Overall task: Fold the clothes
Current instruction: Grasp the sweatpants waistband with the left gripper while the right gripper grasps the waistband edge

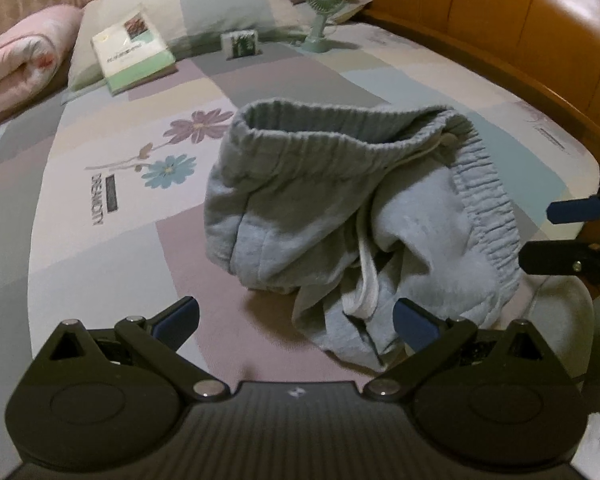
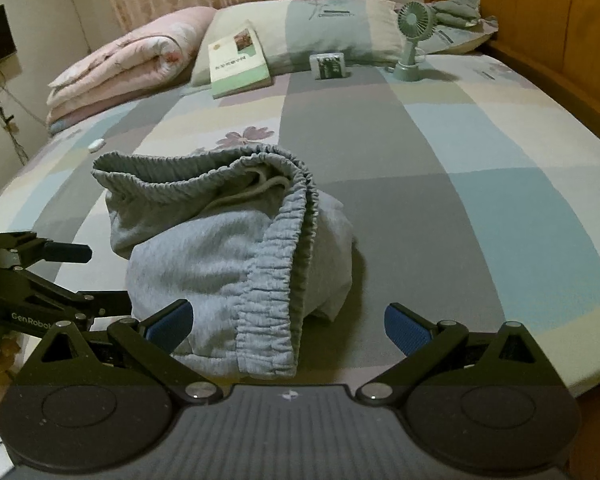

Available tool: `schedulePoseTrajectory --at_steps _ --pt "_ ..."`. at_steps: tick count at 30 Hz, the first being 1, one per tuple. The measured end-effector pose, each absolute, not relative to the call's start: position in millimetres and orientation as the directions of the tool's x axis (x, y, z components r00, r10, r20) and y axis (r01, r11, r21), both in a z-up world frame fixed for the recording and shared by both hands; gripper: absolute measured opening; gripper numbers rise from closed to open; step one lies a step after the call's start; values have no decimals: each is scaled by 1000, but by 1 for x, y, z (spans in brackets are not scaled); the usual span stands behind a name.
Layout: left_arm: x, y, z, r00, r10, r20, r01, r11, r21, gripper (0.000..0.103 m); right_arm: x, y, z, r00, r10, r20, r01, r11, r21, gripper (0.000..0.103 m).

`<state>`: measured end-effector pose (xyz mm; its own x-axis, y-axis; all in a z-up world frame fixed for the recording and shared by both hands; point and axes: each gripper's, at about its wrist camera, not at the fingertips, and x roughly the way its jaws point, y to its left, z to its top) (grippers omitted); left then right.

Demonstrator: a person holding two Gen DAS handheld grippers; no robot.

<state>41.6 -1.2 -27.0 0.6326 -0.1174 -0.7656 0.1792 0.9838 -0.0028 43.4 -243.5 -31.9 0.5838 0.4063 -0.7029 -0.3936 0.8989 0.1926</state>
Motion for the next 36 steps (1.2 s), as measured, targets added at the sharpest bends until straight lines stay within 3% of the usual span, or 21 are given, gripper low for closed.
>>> schedulePoseTrajectory --at_steps 12,30,36 --pt "48 2 -27 617 -123 -777 265 963 58 102 54 -247 -31 588 441 -678 -416 884 214 102" --pt "62 26 -7 627 -180 -758 320 947 40 102 51 -241 -22 593 444 -671 -450 875 181 102" --pt "64 31 5 667 -177 -723 352 931 96 100 53 -245 -24 579 439 -687 -447 876 184 93"
